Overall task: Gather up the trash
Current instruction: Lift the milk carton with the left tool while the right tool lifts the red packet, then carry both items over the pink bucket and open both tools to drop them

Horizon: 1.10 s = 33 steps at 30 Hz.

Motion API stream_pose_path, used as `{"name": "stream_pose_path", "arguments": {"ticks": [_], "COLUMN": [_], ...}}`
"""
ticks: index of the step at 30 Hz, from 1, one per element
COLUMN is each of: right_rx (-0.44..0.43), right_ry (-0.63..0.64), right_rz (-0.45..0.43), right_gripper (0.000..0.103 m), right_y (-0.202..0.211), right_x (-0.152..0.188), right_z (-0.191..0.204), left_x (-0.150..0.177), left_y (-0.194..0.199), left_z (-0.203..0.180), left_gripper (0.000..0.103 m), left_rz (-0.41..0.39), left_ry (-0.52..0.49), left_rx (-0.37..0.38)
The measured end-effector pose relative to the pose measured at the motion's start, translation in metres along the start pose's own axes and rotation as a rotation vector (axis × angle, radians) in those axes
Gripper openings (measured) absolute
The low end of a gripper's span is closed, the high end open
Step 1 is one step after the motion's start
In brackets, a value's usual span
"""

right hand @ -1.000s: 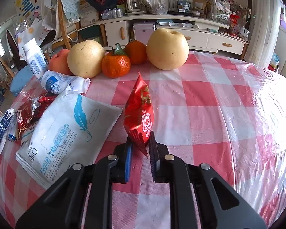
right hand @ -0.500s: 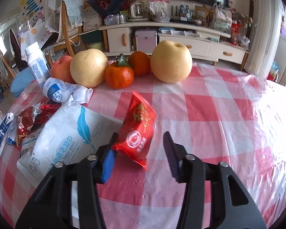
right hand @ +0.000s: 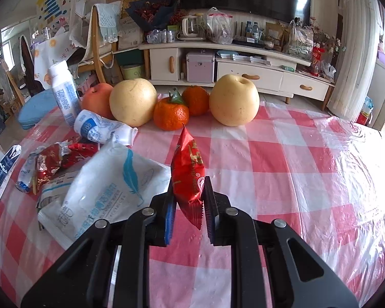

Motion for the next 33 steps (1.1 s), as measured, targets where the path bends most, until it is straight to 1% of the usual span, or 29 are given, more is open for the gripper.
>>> {"name": "stream_pose_path", "arguments": {"ticks": [4,12,17,25,29,33], "right_rx": [-0.024,-0.066,-0.098,-0.167,-0.215,-0.283], "right_ry": [-0.011,-0.049,-0.061,-0.022,0.006,0.044], "right_rz": [-0.016,-0.006,-0.014,0.003,0.015,0.022], "right_gripper": [0.021,0.021,0.021,0.021,0.021,0.021], "right_y": [0.014,0.038,0.053,0.071,0.079,0.091], "right_x": [0.003,0.017,0.022,0.039,0.046,0.053], "right_z": [0.006,0.018,0.031,0.076,0.105,0.142], "left_x": [0.0,-0.001,-0.002,-0.004,-0.006,-0.007], "left_y": [0.009,0.025,0.036,0.056,0.064,0.076], "left_z": [0.004,0.013,0.017,0.029,0.036,0.045], "left_gripper": [0.055,0.055,0.055,0.055,0.055,0.055], "left_rz": [-0.016,-0.052,-0.079,-0.13,-0.149,-0.175], "left_ry": [0.014,0.042,0.039,0.051,0.07,0.095], "left_rx": [0.009,0.006,-0.026,-0.098,-0.106,-0.113]}}
Point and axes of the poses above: each gripper's, at about its wrist camera, not at the fingertips, and y roughly against the way its jaws point, z to its left, x to its underside, the point moved 1 cm from there along -y, roughly the way its jaws point, and after that the axes turned 13 degrees about -y, right-handed, at the moved point
